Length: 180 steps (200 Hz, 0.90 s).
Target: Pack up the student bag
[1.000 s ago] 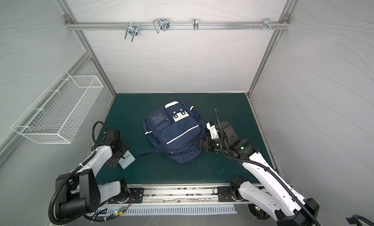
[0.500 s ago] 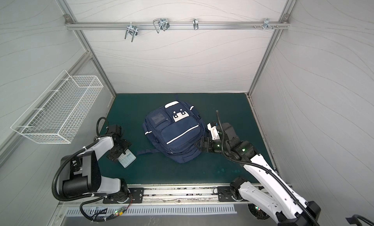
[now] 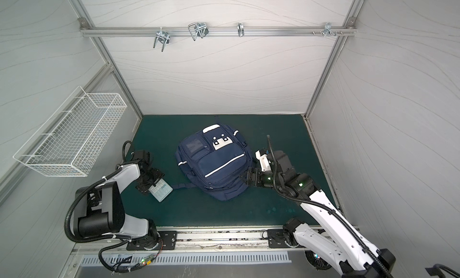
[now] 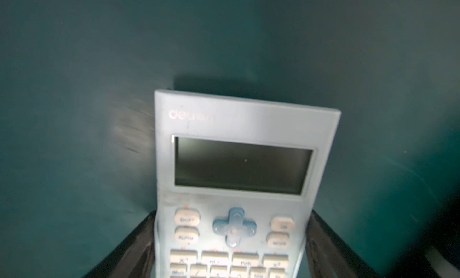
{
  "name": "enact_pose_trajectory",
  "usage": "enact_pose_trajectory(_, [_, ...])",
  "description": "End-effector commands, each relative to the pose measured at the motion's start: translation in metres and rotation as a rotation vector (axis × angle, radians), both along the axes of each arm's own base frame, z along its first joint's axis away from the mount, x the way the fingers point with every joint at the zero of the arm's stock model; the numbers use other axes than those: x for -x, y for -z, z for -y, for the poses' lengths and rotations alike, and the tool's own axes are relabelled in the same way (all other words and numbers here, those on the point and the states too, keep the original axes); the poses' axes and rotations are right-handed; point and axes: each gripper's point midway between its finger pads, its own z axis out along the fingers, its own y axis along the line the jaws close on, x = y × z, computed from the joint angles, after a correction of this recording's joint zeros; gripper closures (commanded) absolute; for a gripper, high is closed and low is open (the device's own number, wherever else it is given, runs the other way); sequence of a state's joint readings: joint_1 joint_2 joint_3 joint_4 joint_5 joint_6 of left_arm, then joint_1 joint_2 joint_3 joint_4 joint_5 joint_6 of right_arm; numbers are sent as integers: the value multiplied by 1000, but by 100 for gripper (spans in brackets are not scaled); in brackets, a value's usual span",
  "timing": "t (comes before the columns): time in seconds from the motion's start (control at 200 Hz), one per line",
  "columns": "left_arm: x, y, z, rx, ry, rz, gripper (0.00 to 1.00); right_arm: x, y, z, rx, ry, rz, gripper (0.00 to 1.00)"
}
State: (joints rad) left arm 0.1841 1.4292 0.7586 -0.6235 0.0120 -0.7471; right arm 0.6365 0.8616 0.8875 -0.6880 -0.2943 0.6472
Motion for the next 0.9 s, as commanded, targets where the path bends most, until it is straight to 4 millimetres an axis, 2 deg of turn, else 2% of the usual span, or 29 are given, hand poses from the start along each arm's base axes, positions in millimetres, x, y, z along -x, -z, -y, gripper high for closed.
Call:
enact_pose_trajectory(0.0, [-38,-52,33,69,104,173,59,2,-14,-16,-37,-56,-3,18])
enact_pose_trajectory(0.18, [-61,-118,85,143,215,349,63,6,-26,-62,-44,-190,-7,19])
enact_pose_trajectory(0.25, [-63,-143,106,167,258,413,63,4,-35,-80,-66,-227,-9,19])
enact_pose_trajectory(0.365, [-61,-171,143,243,320,484,63,-5,-48,-105,-85,-258,3,20])
enact_pose_trajectory(0.475, [-55,-188,176,333,367,523,63,-11,-55,-124,-93,-277,5,21])
enact_pose_trajectory(0.555, [-49,-198,192,384,394,542,63,-10,-54,-137,-82,-290,8,22])
enact_pose_trajectory(0.685, [-44,-208,202,432,422,557,63,-8,-45,-153,-76,-291,-21,25])
enact_pose_trajectory(0.896, [-34,-218,218,479,490,563,64,-10,-31,-169,-69,-277,-70,41])
